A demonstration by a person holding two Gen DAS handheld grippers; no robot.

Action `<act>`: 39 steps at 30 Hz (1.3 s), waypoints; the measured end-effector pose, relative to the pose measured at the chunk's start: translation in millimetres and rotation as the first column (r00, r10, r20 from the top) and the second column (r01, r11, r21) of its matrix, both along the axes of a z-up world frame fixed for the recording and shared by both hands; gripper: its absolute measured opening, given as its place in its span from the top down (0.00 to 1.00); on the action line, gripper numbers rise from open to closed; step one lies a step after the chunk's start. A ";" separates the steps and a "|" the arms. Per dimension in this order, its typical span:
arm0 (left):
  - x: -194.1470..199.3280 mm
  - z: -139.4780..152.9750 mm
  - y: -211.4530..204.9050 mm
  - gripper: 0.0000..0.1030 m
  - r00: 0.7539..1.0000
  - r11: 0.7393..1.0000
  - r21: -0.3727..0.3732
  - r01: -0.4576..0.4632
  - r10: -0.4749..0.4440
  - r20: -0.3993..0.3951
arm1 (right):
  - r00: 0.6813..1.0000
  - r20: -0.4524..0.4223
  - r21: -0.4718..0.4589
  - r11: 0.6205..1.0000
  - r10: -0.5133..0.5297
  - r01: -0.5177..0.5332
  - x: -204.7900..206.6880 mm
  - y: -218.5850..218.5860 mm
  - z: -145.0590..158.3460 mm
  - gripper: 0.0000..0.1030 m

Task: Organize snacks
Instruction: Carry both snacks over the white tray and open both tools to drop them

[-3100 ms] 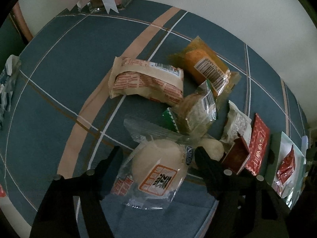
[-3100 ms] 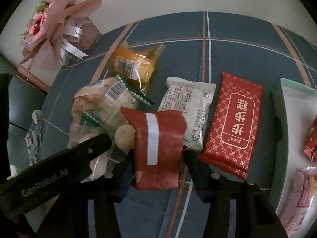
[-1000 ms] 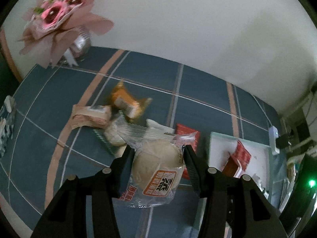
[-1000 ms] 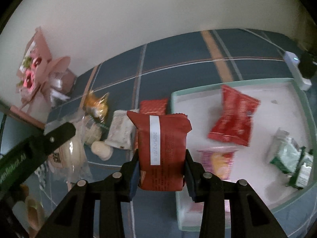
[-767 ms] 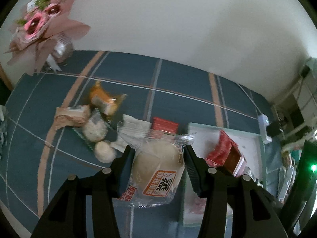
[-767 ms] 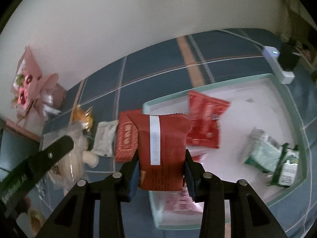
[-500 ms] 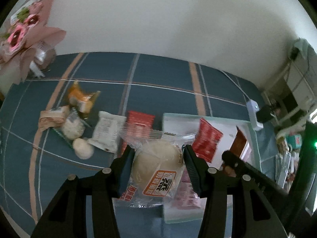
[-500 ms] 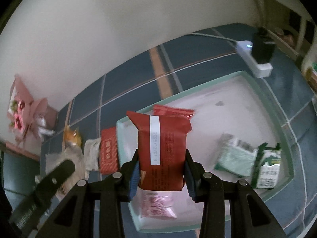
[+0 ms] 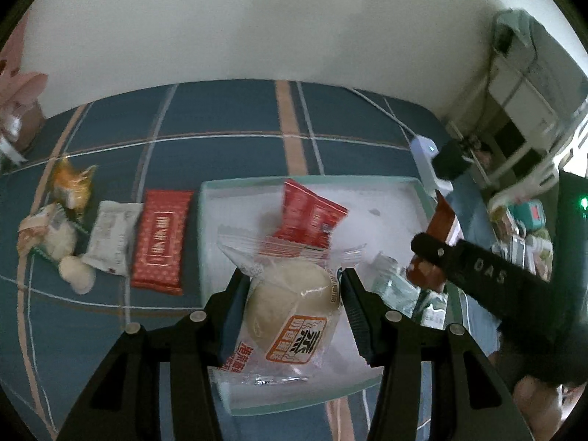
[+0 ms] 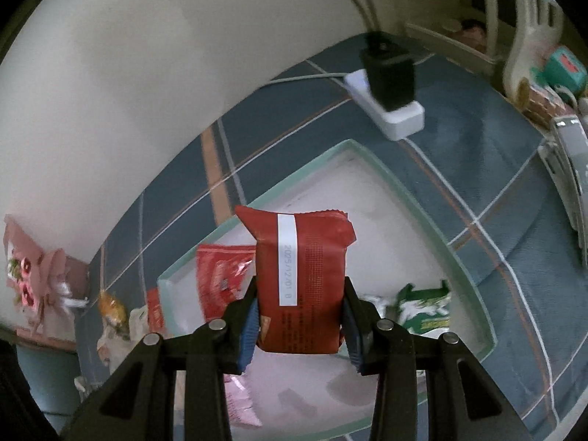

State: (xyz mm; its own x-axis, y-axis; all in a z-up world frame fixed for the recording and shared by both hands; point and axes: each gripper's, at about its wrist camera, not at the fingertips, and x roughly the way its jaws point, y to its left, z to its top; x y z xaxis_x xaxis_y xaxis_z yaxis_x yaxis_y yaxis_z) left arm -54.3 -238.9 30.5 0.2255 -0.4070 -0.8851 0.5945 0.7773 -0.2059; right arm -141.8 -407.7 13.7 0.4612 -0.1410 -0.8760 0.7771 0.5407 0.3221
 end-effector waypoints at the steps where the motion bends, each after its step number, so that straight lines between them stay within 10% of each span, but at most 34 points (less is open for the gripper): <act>1: -2.8 -5.0 -4.9 0.49 1.000 1.000 -0.005 0.011 -0.011 -0.019 | 1.000 0.001 0.004 1.000 -0.009 0.009 -2.4 -3.6 -1.3 0.59; 39: 16.7 -44.5 -44.1 0.48 1.000 0.999 -0.038 0.011 -0.012 -0.024 | 0.998 -0.066 -0.046 0.999 0.010 -0.013 20.8 -37.1 -39.2 0.59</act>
State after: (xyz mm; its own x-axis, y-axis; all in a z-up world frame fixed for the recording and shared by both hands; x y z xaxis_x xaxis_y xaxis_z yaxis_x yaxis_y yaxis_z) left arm -37.6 -282.9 -14.0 0.1992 -0.4428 -0.8742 0.5976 0.7619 -0.2498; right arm -121.0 -444.8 -25.5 0.4051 -0.1769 -0.8970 0.7893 0.5628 0.2455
